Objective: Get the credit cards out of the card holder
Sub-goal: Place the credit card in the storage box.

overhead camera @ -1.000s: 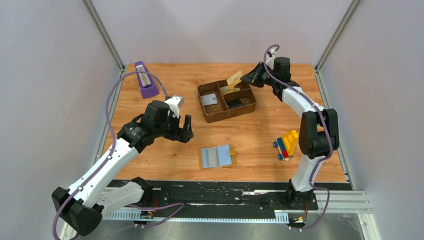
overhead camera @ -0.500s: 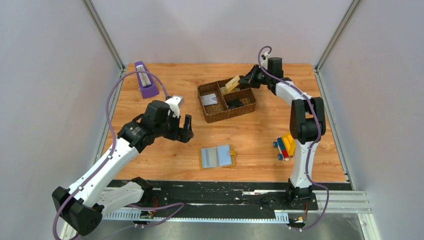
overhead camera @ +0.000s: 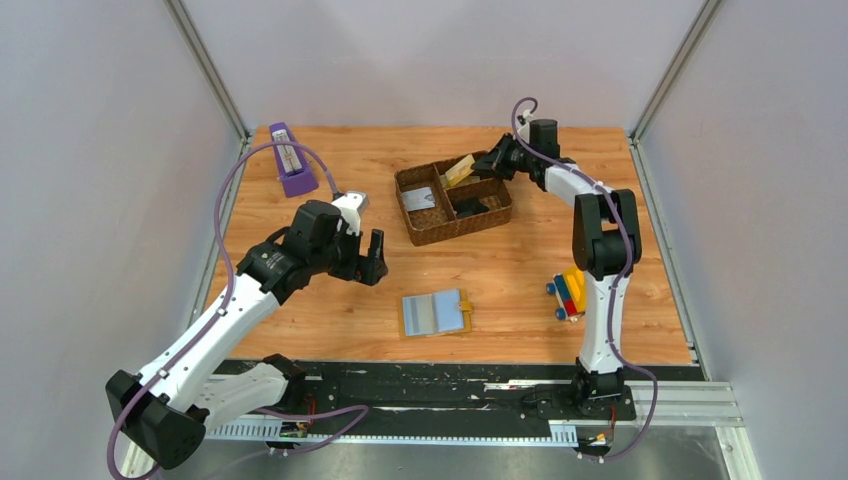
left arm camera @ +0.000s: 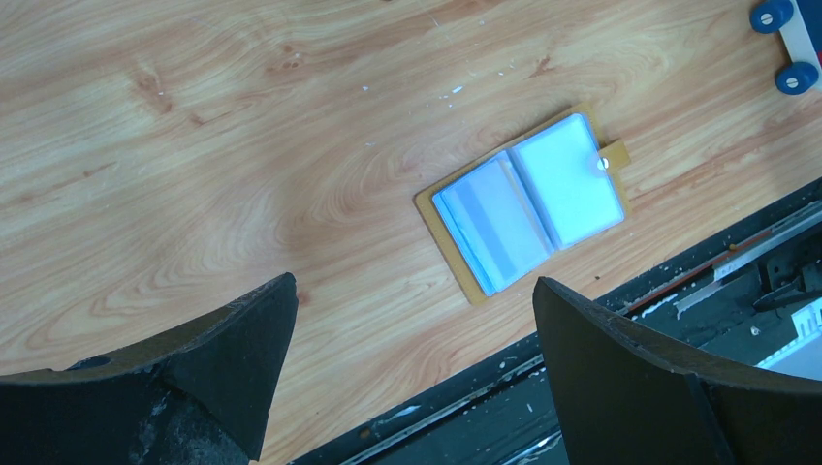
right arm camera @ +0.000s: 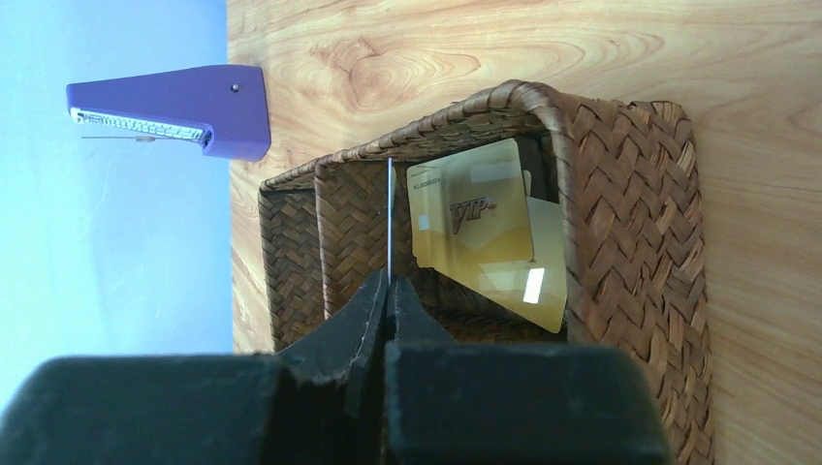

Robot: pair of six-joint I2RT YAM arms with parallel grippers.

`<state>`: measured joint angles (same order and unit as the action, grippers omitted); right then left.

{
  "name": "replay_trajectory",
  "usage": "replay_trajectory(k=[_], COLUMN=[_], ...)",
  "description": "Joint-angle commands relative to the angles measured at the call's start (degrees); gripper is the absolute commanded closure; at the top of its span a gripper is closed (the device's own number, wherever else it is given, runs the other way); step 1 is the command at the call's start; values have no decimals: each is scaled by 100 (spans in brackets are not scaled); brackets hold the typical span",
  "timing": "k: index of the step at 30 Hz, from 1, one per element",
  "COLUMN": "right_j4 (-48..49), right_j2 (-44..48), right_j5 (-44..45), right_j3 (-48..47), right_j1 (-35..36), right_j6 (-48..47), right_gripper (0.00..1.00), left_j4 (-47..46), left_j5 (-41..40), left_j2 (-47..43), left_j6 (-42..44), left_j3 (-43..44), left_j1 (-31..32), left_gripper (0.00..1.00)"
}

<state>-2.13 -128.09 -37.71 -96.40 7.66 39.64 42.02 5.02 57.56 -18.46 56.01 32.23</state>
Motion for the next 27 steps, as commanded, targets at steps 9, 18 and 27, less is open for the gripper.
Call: replay_trajectory(k=[9, 18, 27], right_j4=[653, 241, -295], right_j2=[-371, -589, -614], right_j5=[-232, -166, 16], right_j3=[-299, -619, -789], right_j1=[42, 70, 85], right_j6=[496, 449, 303], right_gripper=[97, 89, 83], left_j4=[-39, -20, 1], left_j5=[-137, -180, -222], left_j2=[48, 27, -28], left_j6=[150, 141, 123], left_j3=[236, 224, 209], left_j1=[11, 7, 11], left_gripper=[0, 0, 0])
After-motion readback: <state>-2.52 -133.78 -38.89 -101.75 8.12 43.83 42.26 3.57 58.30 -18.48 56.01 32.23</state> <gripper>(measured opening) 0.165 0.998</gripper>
